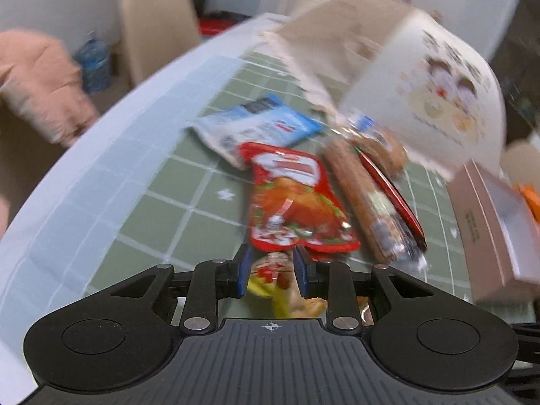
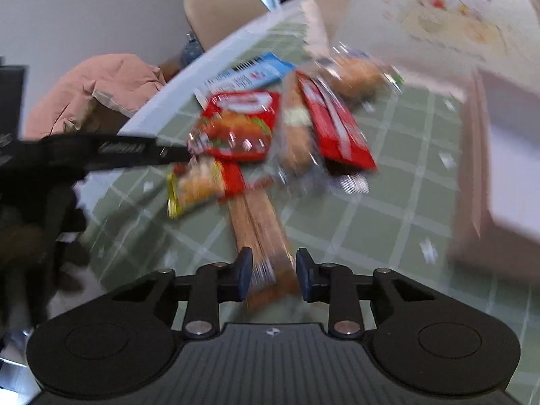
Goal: Organize snacks
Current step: 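Move both tools toward the snack pile beside the pink box, then grasp the wrapped wafer bar with the right tool while the left grasps the yellow cartoon-boy packet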
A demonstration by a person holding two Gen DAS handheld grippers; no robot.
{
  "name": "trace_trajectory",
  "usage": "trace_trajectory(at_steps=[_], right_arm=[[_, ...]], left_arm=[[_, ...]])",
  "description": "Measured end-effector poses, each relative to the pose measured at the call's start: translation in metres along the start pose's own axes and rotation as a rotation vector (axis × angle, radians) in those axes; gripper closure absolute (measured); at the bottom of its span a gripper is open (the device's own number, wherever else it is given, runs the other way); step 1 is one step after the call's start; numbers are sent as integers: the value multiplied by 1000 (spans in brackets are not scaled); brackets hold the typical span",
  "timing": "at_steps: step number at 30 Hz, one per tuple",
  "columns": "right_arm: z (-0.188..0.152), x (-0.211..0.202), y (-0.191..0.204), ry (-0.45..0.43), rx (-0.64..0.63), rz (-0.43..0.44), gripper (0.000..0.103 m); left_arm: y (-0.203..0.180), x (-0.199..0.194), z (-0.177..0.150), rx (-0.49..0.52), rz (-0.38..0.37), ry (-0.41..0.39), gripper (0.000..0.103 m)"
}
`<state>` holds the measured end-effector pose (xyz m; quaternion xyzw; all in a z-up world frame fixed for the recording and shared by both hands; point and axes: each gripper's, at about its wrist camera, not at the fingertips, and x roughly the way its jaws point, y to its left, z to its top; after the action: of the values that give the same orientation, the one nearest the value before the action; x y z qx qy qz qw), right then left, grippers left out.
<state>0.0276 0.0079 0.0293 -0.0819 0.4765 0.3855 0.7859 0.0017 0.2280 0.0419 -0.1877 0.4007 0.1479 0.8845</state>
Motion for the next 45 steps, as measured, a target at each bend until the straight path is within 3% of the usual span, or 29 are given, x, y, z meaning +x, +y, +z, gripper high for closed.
trace_trajectory(at_steps=[6,7,8,10,13,16,18,19,21,22,24,30,33,34,36,38,39,42,45], right_arm=[[-42,-43,-28,-22,50,-48,74],[-44,-49,-28,-41,31,-58,67],[-44,-52,-26,-56,10,-65,53],[-42,-56,-21,-95,-24,-83,39],[-34,-50,-9,-142,-96,-77,38],[-23,-25,1,-101,-170,-30,37],[-17,-6,6,-95,-212,-44,30],[-17,-1,8,-102,-231,-66,30],[-14,8,6,-37,-220,-68,43],[-16,7,4,-21,-197,-63,55],[-25,-4,-2,-9,-173,-53,65],[-70,-50,-43,5,-14,-144,65],[-86,-65,-60,-6,55,-210,63],[-90,-69,-64,-11,77,-223,62],[-97,-72,-71,-16,115,-223,56],[-100,-74,-71,-35,126,-221,42],[-101,-74,-69,-41,122,-229,41],[-102,-68,-62,-60,77,-271,36],[-97,-59,-54,-70,39,-295,33]], left_arm=[[-33,0,-18,206,-63,56,71],[-36,-4,-25,223,-90,68,71],[-38,-7,-30,236,-111,77,71],[-41,-15,-40,266,-147,100,69],[-36,-31,-51,284,-140,111,69],[-25,-45,-51,267,-108,107,71],[-20,-52,-48,252,-104,98,71],[-18,-54,-47,242,-101,92,71],[-20,-56,-42,226,-101,72,71],[-24,-56,-41,229,-104,62,71],[-40,-54,-43,273,-98,45,71],[-104,-27,-70,612,25,62,66],[-122,-19,-86,728,51,55,49],[-125,-18,-88,741,44,52,49],[-124,-20,-84,716,-22,65,47],[-113,-25,-75,610,-84,80,48],[-107,-28,-71,556,-93,74,49],[-84,-36,-58,384,-31,32,53],[-57,-27,-45,207,-47,86,53]])
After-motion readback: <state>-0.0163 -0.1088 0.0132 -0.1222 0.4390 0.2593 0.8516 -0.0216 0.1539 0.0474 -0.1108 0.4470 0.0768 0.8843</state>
